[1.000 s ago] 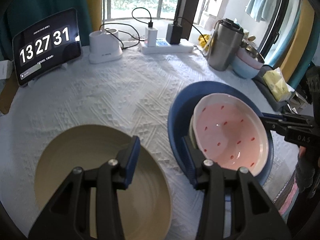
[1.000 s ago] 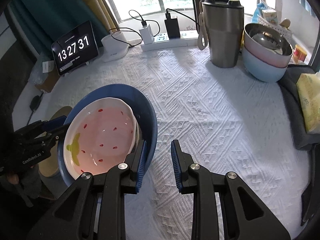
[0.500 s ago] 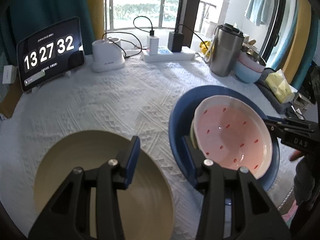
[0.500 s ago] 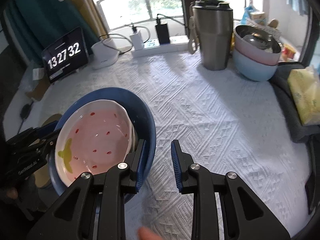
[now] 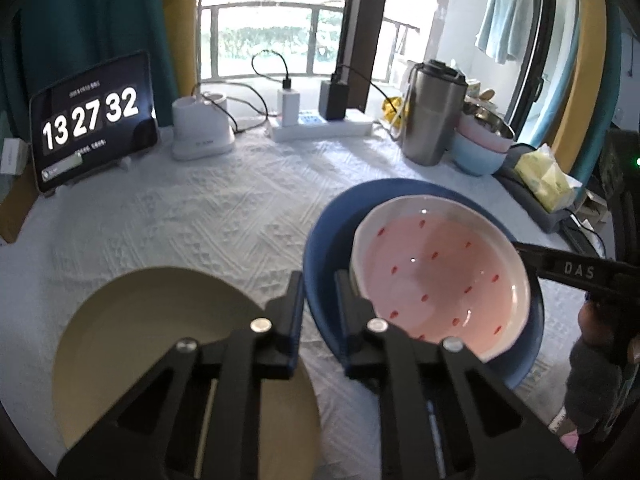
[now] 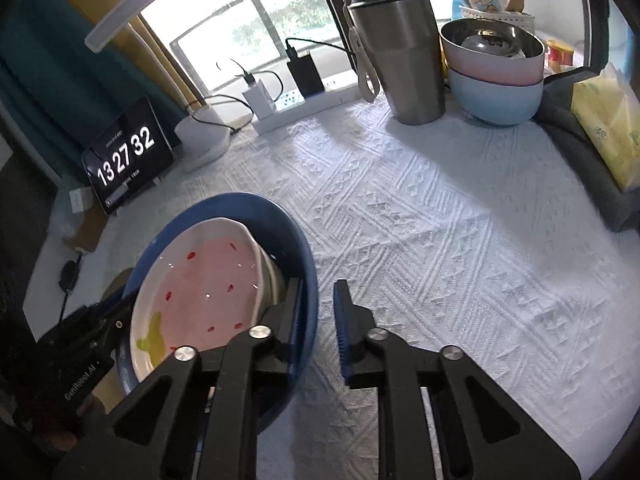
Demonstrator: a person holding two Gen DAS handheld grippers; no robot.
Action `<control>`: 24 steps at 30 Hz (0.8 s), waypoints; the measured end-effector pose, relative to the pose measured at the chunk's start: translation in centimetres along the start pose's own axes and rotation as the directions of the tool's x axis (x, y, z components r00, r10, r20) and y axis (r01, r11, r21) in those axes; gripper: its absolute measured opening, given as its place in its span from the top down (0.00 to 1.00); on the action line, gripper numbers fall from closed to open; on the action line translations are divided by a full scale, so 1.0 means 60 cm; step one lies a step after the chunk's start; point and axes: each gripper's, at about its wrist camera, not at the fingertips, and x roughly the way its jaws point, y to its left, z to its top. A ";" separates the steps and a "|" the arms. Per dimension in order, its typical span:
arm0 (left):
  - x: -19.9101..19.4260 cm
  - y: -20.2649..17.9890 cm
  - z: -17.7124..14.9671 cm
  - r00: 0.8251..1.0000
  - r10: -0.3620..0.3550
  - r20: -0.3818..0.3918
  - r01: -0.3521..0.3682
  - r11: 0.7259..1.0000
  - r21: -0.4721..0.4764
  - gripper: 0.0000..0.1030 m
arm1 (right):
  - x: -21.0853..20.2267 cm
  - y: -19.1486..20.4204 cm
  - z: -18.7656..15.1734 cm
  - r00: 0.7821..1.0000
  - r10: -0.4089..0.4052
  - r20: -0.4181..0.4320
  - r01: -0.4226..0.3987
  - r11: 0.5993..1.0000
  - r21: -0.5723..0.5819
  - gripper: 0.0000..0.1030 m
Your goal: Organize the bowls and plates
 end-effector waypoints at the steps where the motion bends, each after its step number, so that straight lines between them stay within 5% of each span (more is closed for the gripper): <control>1: 0.000 0.000 0.000 1.000 0.001 0.007 -0.001 1.000 -0.002 0.87 | -0.001 0.003 -0.001 1.000 0.003 0.010 -0.003 1.000 0.001 0.92; 9: -0.004 0.002 -0.004 0.999 -0.026 0.047 0.026 0.999 -0.019 0.87 | -0.003 0.000 -0.010 0.997 0.032 0.075 -0.035 0.999 0.032 0.92; 24: -0.010 -0.001 -0.002 0.998 -0.046 0.041 0.046 0.999 -0.023 0.87 | -0.006 -0.008 -0.010 0.998 0.033 0.059 -0.038 0.996 0.082 0.92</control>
